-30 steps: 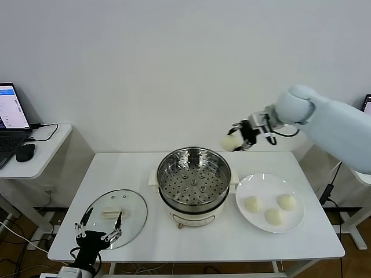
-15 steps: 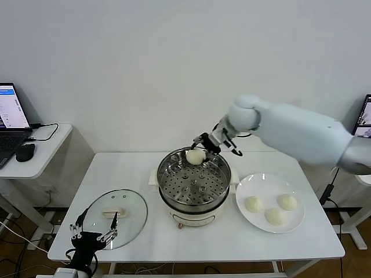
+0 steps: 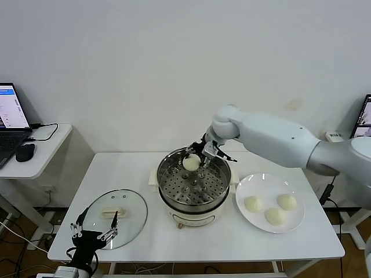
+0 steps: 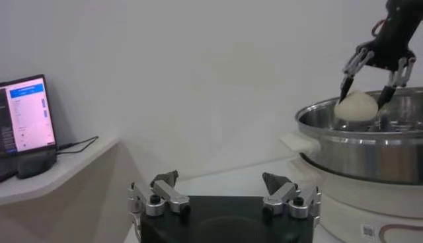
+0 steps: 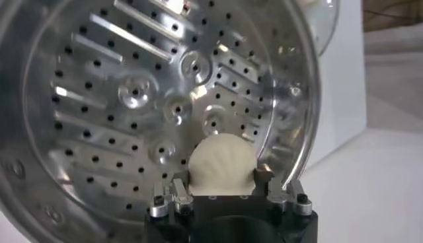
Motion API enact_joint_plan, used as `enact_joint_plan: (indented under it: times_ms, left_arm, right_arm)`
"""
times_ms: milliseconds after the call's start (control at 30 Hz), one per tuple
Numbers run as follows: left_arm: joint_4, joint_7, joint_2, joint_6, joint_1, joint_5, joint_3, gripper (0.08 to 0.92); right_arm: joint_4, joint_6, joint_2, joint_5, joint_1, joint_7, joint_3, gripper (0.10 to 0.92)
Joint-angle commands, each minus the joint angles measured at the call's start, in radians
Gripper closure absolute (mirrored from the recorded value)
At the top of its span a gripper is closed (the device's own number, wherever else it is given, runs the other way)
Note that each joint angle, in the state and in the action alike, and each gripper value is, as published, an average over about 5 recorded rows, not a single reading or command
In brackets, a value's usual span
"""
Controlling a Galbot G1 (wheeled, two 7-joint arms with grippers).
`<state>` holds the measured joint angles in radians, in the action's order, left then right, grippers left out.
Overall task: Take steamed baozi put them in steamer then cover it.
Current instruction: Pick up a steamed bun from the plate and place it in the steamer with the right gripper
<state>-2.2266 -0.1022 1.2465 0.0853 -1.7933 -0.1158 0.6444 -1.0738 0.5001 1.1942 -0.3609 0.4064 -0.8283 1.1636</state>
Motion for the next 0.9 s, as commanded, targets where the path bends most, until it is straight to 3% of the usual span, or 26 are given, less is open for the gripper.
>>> enact_joint_plan:
  times_ms: [33, 400, 600, 733, 900]
  left_arm:
    - [0.001, 0.002, 0.0, 0.0, -0.001, 0.0, 0.002, 0.177]
    - [-0.001, 0.004, 0.005, -0.001, -0.001, 0.006, -0.004, 0.177]
    - [-0.005, 0.004, 0.006, 0.0, -0.003, 0.01, -0.007, 0.177]
    - [-0.009, 0.004, 0.004, 0.003, -0.001, 0.01, -0.009, 0.177]
    - [-0.016, 0.006, -0.002, 0.011, -0.001, 0.008, -0.009, 0.177]
  right_arm:
    - [0.086, 0.072, 0.049, -0.147, -0.031, 0.026, -0.022, 0.412]
    - [0.096, 0.07, 0.067, -0.12, -0.047, 0.038, -0.023, 0.395]
    - [0.061, 0.044, 0.044, -0.05, -0.029, 0.03, -0.012, 0.274]
    - [-0.045, -0.092, -0.018, 0.085, 0.028, -0.048, 0.005, 0.21]
    - [-0.24, -0.431, -0.149, 0.367, 0.169, -0.164, 0.068, 0.203]
